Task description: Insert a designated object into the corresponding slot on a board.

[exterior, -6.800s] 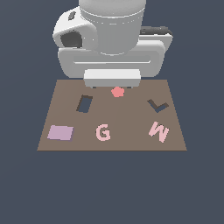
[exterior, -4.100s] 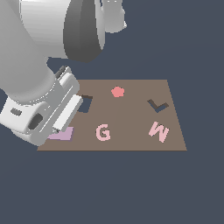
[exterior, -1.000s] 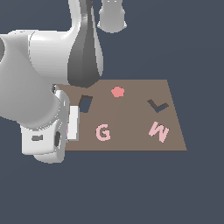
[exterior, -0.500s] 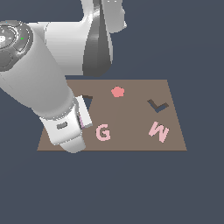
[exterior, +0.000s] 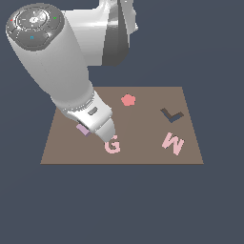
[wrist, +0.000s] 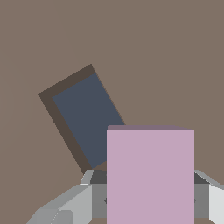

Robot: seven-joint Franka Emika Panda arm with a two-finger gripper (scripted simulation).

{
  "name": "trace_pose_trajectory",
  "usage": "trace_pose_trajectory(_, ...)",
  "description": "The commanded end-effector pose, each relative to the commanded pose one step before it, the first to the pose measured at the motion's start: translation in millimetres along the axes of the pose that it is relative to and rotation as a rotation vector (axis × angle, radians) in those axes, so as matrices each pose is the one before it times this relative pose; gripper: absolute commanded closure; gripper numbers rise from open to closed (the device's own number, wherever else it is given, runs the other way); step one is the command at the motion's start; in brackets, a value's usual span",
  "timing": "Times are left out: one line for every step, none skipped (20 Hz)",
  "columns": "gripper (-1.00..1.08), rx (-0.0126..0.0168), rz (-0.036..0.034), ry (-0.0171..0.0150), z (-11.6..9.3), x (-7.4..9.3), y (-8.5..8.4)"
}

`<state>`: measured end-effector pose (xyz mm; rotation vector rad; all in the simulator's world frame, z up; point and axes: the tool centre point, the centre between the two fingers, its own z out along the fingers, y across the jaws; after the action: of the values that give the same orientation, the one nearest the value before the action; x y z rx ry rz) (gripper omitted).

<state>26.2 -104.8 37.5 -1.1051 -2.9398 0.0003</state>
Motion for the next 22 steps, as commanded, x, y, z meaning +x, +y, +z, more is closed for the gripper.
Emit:
trace_pose_trajectory(1.08,-0.00016,-0.10447,-0.00096,-0.87,9.5,-5.2)
trace_pose_trajectory(1.08,0.00002,-0.03644,0.00001,-0.17,3.43,-1.79)
trace_pose_trajectory(1.08,0.00003,-0.03457,0.00001,-0.16,3.25,-1.71)
trace_pose_trajectory(1.08,0.00003,-0.03272,0.00001,-0.15,3.07,-1.63)
trace_pose_trajectory(1.08,0.00003,-0.03089,0.00002,-0.14,2.89,-1.55)
trace_pose_trajectory(1.08,0.00003,-0.02911,0.00002,-0.13,2.71,-1.48)
trace_pose_trajectory(1.08,0.00003,-0.0274,0.00002,-0.12,2.54,-1.41)
trace_pose_trajectory(1.08,0.00003,-0.02574,0.00002,-0.11,2.39,-1.33)
trace_pose_trajectory(1.08,0.00003,-0.02408,0.00002,-0.11,2.24,-1.25)
trace_pose_trajectory(1.08,0.00003,-0.02249,0.00002,-0.1,2.08,-1.18)
trace_pose_trajectory(1.08,0.00003,-0.02085,0.00002,-0.09,1.91,-1.12)
trace_pose_trajectory(1.08,0.00003,-0.01921,0.00002,-0.08,1.75,-1.06)
trace_pose_trajectory(1.08,0.00002,-0.01763,0.00002,-0.07,1.59,-1.0)
trace_pose_trajectory(1.08,0.00002,-0.01617,0.00002,-0.07,1.45,-0.93)
trace_pose_trajectory(1.08,0.00002,-0.01473,0.00002,-0.06,1.32,-0.85)
trace_pose_trajectory(1.08,0.00002,-0.01327,0.00002,-0.05,1.19,-0.77)
trace_pose_trajectory(1.08,0.00002,-0.01181,0.00002,-0.05,1.06,-0.69)
trace_pose_trajectory(1.08,0.00002,-0.01033,0.00002,-0.04,0.92,-0.61)
trace_pose_trajectory(1.08,0.00001,-0.00888,0.00001,-0.04,0.79,-0.52)
trace_pose_trajectory(1.08,0.00001,-0.00741,0.00001,-0.03,0.66,-0.45)
trace_pose_trajectory(1.08,0.00001,-0.00594,0.00001,-0.02,0.52,-0.38)
trace_pose_trajectory(1.08,0.00001,-0.0045,0.00001,-0.02,0.38,-0.29)
